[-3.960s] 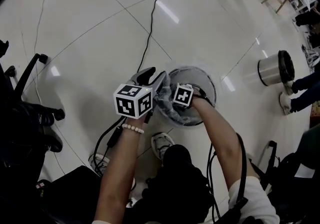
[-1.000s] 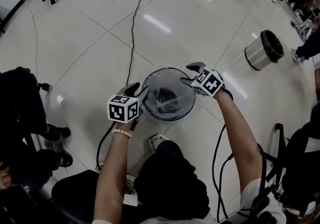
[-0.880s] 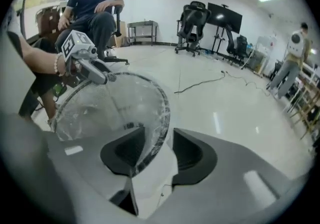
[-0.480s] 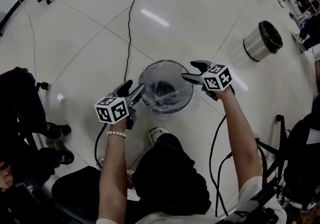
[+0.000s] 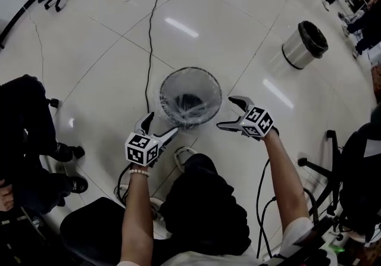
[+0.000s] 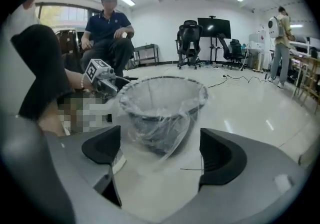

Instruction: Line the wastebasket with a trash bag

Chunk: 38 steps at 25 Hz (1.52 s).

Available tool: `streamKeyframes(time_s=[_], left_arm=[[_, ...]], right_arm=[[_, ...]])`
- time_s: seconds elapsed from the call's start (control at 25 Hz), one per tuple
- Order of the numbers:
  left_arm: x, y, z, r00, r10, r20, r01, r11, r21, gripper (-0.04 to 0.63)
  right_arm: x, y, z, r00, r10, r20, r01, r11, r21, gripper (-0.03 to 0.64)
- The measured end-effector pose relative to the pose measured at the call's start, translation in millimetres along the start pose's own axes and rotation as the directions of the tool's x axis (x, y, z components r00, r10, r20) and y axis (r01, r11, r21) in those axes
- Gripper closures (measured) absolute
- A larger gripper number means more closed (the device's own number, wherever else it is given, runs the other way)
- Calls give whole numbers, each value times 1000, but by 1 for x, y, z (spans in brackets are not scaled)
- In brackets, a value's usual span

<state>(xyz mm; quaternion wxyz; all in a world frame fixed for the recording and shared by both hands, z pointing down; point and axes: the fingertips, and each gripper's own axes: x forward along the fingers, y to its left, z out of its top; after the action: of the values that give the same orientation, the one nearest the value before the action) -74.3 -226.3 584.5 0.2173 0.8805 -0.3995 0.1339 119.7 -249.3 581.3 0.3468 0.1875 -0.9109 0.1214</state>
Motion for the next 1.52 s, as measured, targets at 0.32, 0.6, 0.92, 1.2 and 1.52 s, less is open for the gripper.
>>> streamKeyframes(time_s=[0.32, 0.6, 0.92, 1.2, 1.52], left_arm=[[20, -6, -10, 999, -20, -31, 21, 999, 32, 160], [-18, -2, 5, 1000, -3, 26, 5, 997, -83, 138], [-97, -4, 63, 971, 205, 122, -183, 968, -169, 357], [-150, -50, 98, 906, 339, 252, -283, 930, -233, 584], [-177, -115, 69, 895, 363, 259, -311, 924, -221, 584]], right_arm=[[43, -6, -3, 997, -77, -27, 77, 997, -15, 294], [9, -3, -12, 992, -120, 31, 117, 989, 89, 182], [-84, 9, 18, 909, -335, 249, 272, 928, 257, 415], [-124, 49, 37, 865, -423, 269, 359, 898, 256, 615], [-149, 104, 24, 847, -462, 263, 367, 867, 338, 617]])
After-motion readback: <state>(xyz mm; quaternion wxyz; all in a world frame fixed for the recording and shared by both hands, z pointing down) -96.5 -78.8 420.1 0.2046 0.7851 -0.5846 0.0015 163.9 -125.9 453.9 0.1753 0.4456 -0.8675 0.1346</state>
